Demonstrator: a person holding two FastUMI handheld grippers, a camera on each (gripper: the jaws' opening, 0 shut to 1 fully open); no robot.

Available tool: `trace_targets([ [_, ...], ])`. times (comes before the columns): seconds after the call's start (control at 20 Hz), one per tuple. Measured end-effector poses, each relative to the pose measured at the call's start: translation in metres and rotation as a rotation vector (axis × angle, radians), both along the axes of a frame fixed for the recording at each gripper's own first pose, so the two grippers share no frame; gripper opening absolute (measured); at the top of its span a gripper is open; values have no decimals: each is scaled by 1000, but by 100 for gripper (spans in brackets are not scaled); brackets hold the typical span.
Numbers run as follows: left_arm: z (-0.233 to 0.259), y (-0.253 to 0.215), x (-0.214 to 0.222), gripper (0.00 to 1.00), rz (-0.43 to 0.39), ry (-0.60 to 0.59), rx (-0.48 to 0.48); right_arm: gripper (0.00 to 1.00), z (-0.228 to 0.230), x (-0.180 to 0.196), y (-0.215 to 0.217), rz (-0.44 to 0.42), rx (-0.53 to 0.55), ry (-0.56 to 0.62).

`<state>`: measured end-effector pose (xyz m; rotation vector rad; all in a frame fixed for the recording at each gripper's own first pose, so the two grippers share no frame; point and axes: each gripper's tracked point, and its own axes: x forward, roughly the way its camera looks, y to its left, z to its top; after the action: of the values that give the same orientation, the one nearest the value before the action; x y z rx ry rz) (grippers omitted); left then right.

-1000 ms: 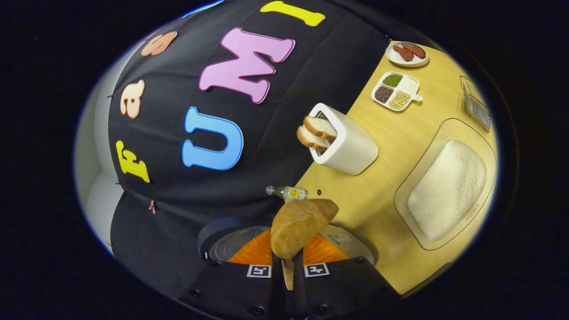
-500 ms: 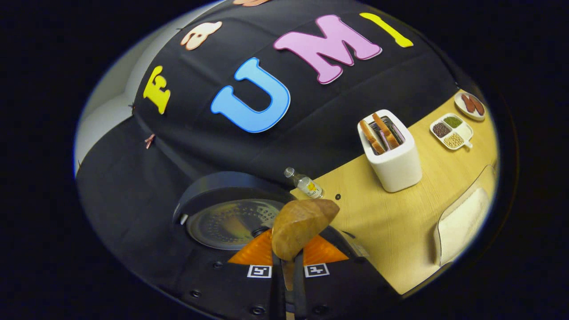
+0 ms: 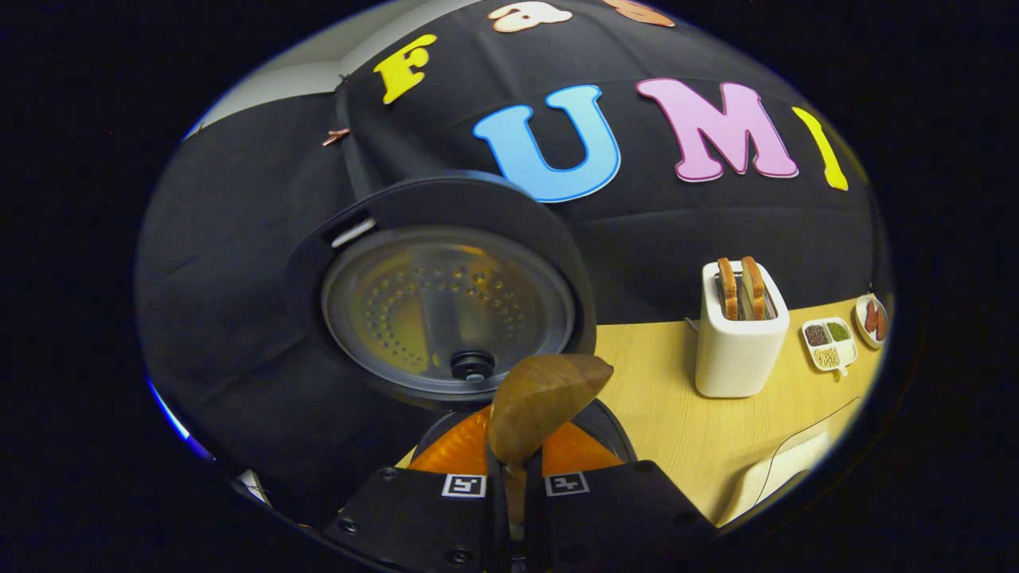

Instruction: Close the left gripper, press the button to open the rice cooker; take a wooden spoon from the chopstick holder with the right hand, scoop a spoonful of rice and pour it into the rice cooker, then put the wooden spoon back into the chopstick holder.

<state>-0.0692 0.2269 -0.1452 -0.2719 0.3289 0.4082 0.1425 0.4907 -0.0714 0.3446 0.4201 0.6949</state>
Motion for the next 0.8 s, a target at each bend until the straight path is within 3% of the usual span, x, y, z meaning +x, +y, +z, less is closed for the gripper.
trace_targets([
  [0.25,-3,2,-3,96,3,3,3,12,8,-12,16,71,-100,-166],
  [0.8,-6,-2,-4,96,21,-7,15,12,3,-53,60,316,-369,-562],
])
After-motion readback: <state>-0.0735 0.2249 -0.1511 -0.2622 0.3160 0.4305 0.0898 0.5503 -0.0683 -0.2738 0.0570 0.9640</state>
